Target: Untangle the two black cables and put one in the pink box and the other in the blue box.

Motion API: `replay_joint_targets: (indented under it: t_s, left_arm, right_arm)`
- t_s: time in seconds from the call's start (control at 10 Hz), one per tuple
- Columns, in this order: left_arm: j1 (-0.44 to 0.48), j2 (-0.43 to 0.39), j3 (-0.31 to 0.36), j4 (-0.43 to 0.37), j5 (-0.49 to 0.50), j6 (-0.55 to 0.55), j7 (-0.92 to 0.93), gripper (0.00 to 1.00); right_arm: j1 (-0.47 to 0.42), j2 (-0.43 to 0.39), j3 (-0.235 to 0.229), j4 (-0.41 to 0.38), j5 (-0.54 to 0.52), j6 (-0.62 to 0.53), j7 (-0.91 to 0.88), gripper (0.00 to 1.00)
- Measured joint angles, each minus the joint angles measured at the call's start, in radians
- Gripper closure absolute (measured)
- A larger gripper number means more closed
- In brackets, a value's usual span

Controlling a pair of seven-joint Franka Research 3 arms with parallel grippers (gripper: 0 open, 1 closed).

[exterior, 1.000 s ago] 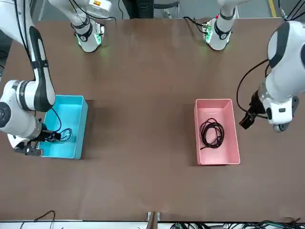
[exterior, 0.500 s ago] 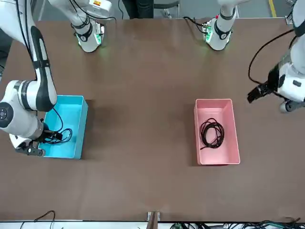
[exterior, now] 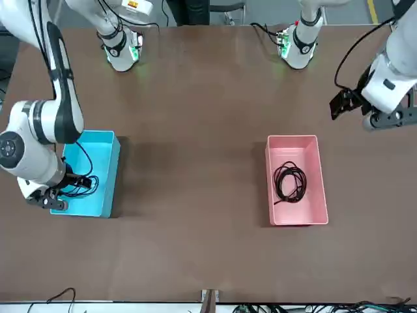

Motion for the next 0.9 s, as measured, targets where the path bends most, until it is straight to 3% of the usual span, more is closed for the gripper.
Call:
replay_joint_targets:
  t_s: [0.5,0.9]
  left_arm:
    - [0.004,0.003,0.01,-0.005,-0.007,0.016,0.001,0.0]
    - [-0.002,0.023,0.002,-0.007,-0.056,0.071,0.001,0.0]
  right_arm:
    - [0.013,-0.19,0.017,0.144,0.0,-0.347,-0.009,0.0]
    - [0.007,-0.315,0.001,0.155,0.03,-0.452,-0.093,0.0]
